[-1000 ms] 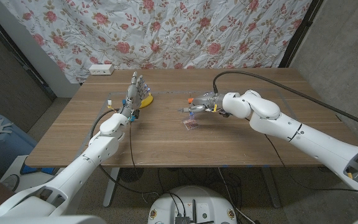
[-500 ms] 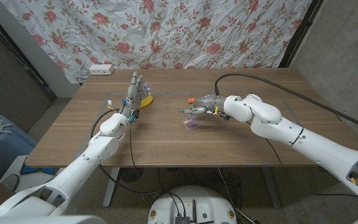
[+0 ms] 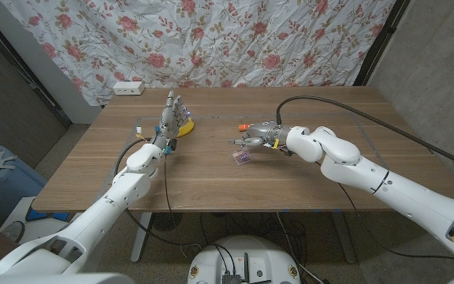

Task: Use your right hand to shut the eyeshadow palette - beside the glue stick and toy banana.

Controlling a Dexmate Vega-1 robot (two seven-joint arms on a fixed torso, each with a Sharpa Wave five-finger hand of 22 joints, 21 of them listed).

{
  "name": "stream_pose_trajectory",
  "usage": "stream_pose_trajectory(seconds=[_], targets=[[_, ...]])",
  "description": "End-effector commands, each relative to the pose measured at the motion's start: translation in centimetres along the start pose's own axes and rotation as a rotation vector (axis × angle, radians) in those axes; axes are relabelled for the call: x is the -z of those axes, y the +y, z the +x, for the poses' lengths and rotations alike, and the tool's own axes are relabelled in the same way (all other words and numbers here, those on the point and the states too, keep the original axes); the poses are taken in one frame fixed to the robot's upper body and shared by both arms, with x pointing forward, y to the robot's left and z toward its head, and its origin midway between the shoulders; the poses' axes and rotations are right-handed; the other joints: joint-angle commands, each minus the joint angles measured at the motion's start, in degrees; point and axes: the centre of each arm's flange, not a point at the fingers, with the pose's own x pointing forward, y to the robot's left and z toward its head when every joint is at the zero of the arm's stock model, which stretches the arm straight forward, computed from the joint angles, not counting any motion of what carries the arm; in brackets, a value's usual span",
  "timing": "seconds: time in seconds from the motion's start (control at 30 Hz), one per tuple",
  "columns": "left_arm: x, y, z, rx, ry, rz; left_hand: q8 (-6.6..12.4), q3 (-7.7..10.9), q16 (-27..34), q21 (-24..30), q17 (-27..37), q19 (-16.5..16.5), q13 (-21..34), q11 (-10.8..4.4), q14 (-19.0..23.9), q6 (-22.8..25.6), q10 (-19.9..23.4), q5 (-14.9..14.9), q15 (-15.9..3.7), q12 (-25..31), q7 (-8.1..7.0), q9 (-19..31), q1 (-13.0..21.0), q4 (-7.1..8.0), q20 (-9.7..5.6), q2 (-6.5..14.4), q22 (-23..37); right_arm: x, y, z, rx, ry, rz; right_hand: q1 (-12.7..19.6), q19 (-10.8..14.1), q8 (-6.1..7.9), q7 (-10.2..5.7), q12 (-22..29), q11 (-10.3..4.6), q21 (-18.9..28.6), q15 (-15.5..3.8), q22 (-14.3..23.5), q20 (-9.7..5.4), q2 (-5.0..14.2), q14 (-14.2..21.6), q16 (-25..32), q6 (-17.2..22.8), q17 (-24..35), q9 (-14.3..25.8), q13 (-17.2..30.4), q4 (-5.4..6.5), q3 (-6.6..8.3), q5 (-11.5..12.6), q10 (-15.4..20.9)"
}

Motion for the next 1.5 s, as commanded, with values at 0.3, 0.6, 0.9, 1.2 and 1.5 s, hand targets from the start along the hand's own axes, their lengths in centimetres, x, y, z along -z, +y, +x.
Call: stream_pose_trajectory(seconds=[0.3, 0.6, 0.9, 1.2, 1.5], targets=[[0.0, 0.0, 0.0, 0.000, 0.000, 0.000, 0.33, 0.16, 0.45, 0.39, 0.20, 0.54, 0.20, -0.50, -0.41, 0.09, 0.12, 0.30, -4.07, 0.29, -0.31, 0.20, 0.47, 0.13, -0.46, -0.04, 0.25, -0.8, 1.6, -2.4, 0.155, 0.004, 0.053, 2.24, 1.98, -0.20, -0.36, -0.89, -0.85, 0.59, -2.63, 0.15, 0.81, 3.06, 1.41, 0.35, -0.87, -0.39, -0.08, 0.12, -1.00, 1.96, -0.78, -0.83], [0.0, 0.0, 0.0, 0.000, 0.000, 0.000, 0.33, 0.16, 0.43, 0.40, 0.20, 0.56, 0.20, -0.59, -0.43, 0.09, 0.14, 0.30, -4.07, 0.29, -0.31, 0.20, 0.48, 0.13, -0.50, -0.03, 0.25, -1.2, 2.7, -3.4, 0.240, -0.008, 0.073, 3.64, 2.62, -0.97, -0.68, -1.87, -0.91, 0.46, -2.86, 0.16, 1.06, 3.29, 1.65, 0.34, -2.43, -0.57, -0.26, -0.16, -1.83, 3.33, -1.49, -2.30], [0.0, 0.0, 0.0, 0.000, 0.000, 0.000, 0.32, 0.17, 0.44, 0.38, 0.20, 0.49, 0.20, -0.58, -0.43, 0.07, 0.18, 0.30, -4.14, 0.31, -0.31, 0.20, 0.48, 0.13, -0.55, -0.04, 0.25, -0.9, 4.8, -4.5, 0.338, -0.025, 0.084, 5.80, 3.28, -2.07, -1.03, -2.89, -1.26, 0.30, -3.36, 0.16, 0.81, 3.67, 1.54, 0.42, -4.36, -0.44, -0.48, -0.55, -3.28, 5.37, -2.79, -4.48], [0.0, 0.0, 0.0, 0.000, 0.000, 0.000, 0.32, 0.17, 0.45, 0.38, 0.20, 0.51, 0.20, -0.56, -0.40, 0.06, 0.20, 0.30, -4.05, 0.32, -0.31, 0.20, 0.48, 0.13, -0.48, -0.04, 0.25, -1.0, 6.1, -5.1, 0.374, -0.013, 0.082, 6.24, 3.82, -4.43, -1.08, -4.23, -1.24, 0.12, -3.29, 0.19, 0.22, 3.41, -0.39, -0.12, -7.97, 0.08, -0.91, -1.33, -3.77, 6.59, -4.65, -9.14], [0.0, 0.0, 0.0, 0.000, 0.000, 0.000, 0.32, 0.18, 0.44, 0.40, 0.20, 0.56, 0.20, -0.52, -0.42, 0.07, 0.16, 0.30, -4.06, 0.30, -0.31, 0.20, 0.48, 0.13, -0.49, -0.04, 0.25, -0.9, 7.9, -5.4, 0.395, -0.055, 0.066, 5.55, 4.20, -7.45, -1.83, -4.90, -1.81, -0.03, -3.23, 0.18, -1.03, 2.92, -2.88, -1.70, -12.05, -0.06, -1.62, -2.72, -3.36, 7.57, -6.17, -13.98]])
